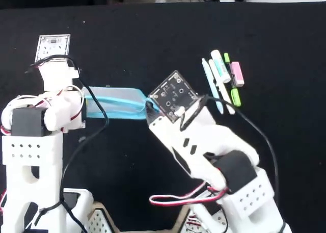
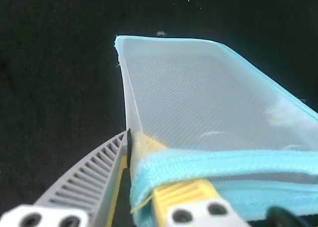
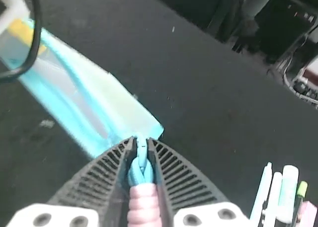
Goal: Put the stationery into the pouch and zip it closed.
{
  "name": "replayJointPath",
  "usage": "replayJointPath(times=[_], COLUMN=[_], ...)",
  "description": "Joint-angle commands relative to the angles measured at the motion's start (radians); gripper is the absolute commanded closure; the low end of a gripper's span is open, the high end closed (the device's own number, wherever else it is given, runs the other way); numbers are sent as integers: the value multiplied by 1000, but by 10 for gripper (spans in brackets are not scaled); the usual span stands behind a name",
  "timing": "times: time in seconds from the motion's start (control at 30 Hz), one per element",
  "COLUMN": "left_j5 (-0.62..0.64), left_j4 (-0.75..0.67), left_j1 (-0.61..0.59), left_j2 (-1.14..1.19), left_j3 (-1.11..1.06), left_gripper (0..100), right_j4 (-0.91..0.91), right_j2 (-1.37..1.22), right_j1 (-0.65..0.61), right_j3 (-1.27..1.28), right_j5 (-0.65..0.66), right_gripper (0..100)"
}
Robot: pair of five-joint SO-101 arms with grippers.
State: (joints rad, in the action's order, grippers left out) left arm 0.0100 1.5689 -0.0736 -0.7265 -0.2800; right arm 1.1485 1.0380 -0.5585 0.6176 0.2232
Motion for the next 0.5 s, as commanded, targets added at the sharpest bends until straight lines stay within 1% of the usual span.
replayJointPath(times=[0.0,0.07,0.17,0.23,0.33,0.47], left_j5=[29,46,49,48,48,48], left_j4=[-9,-9,-9,-9,-9,-9], left_j1=[-12,-12,-10,-10,-10,-5], left_j2=[-9,-9,-9,-9,-9,-9], left_j3=[5,4,2,2,2,2], left_gripper=[970,970,970,970,970,969], right_j4=[115,138,143,143,144,173], right_j2=[-10,-30,-73,-87,-70,-22], right_j1=[3,8,37,57,66,84], right_j3=[-104,-101,-90,-96,-101,-142], right_j5=[0,0,0,0,0,0], right_gripper=[920,907,955,966,942,878])
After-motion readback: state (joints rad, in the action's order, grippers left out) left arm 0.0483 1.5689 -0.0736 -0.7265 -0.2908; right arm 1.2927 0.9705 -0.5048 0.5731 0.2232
